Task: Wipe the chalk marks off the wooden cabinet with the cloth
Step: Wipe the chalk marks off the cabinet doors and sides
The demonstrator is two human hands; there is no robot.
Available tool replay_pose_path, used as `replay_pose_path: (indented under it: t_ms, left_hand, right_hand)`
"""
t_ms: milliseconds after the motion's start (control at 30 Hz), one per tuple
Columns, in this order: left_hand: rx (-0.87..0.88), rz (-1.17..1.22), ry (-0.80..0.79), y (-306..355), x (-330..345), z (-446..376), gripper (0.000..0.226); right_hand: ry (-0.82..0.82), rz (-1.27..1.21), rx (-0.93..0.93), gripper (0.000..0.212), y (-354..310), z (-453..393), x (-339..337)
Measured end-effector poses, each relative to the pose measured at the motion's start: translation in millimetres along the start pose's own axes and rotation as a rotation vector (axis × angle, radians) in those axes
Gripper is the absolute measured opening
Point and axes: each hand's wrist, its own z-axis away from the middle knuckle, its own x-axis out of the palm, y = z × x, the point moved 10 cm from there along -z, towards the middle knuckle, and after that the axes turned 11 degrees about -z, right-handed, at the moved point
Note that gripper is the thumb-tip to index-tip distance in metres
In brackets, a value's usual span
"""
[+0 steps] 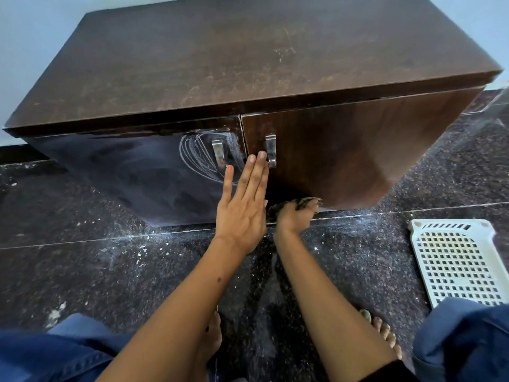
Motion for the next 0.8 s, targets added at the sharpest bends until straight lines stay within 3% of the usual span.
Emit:
replay_pose_path:
  t_ms: [100, 200, 333, 433, 567, 633, 800]
  left_hand:
    - [0.0, 0.009, -0.012, 0, 0, 0, 0.067]
    - [0.003, 0.031, -0.019, -1, 0, 0, 0.066]
    - [-0.001, 0.035, -0.027, -2, -2, 0, 0.066]
    - [-0.01, 0.034, -0.037, 0, 0, 0, 0.065]
    - [-0.014, 0.04, -0.036, 1, 0, 0, 0.064]
    - [-0.014, 0.049, -0.036, 0, 0, 0, 0.064]
    - [-0.023, 0.081, -0.044, 2, 2, 0, 0.065]
  right_hand:
    - [-0.079, -0.025, 0.159, 0.047, 29, 3, 5]
    - [-0.03, -0.185, 0.369, 0.033, 35, -16, -13]
    - [0.076, -0.109, 0.236, 0.042, 14, -43, -37]
    - [0.033, 0.025, 0.134, 0.046, 16, -33, -30]
    - [-0.065, -0.028, 0.313, 0.022, 42, -31, -23]
    - [-0.037, -0.053, 0.359, 0.017, 37, -46, -32]
    - [0.075, -0.036, 0.203, 0.031, 7, -70, -54]
